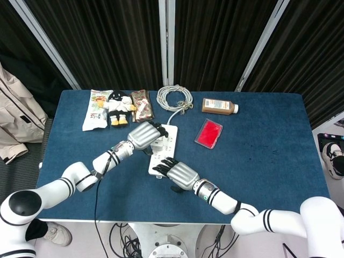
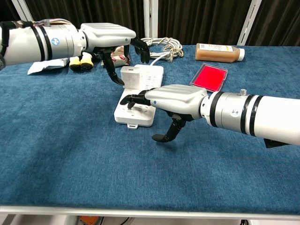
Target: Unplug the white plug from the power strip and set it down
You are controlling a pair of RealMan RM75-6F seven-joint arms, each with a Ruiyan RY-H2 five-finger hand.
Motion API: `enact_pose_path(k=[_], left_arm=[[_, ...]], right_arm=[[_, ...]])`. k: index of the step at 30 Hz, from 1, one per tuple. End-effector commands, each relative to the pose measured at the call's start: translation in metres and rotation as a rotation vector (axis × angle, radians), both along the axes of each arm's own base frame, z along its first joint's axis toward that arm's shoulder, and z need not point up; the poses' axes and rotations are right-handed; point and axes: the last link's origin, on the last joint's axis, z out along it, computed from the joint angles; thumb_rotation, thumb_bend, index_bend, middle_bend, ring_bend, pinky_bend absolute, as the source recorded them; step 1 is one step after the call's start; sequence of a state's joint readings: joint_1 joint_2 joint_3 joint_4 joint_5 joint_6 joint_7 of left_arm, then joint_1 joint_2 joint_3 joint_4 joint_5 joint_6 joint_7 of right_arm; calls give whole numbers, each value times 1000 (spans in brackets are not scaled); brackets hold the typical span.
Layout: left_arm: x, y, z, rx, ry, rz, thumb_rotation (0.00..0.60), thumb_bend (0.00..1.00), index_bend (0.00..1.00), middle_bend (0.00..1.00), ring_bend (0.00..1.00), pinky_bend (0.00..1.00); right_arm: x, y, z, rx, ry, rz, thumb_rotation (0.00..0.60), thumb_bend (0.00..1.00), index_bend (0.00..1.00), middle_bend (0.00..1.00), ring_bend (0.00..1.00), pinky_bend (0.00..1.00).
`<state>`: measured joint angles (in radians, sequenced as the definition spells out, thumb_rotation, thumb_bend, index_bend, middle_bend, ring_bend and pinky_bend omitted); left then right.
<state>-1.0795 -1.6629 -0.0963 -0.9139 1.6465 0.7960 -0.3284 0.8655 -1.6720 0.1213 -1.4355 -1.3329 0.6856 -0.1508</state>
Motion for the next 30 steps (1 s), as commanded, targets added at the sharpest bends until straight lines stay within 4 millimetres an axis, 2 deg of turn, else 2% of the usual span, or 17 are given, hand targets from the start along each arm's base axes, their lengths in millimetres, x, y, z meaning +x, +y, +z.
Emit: enact_pose_path(k=[1,15,19,24,30], left_arm=[[3,0,-8,-6,3,-25,600,111,320,305,245,378],[3,6,-23,5,21,-90,600,236,440,420,388,493],[-1,9,-25,13,33,-88,600,270,474,492,474,562],[-6,12,-26,15,43,-82,600,321,495,526,523,637],[-9,13,-28,20,17,-71,600,390,582,624,618,728]], right_arm=[[0,0,-1,-1,0,-1,600,273,74,132,0,29],[-4,-3,-5,7,11,-22,600,276,80,144,0,29],[-4,-4,-5,15,11,-29,600,288,83,147,0,29],[-4,-4,-5,21,7,-34,600,295,91,153,0,29],[-4,-4,-5,29,8,-37,600,299,94,156,0,29]])
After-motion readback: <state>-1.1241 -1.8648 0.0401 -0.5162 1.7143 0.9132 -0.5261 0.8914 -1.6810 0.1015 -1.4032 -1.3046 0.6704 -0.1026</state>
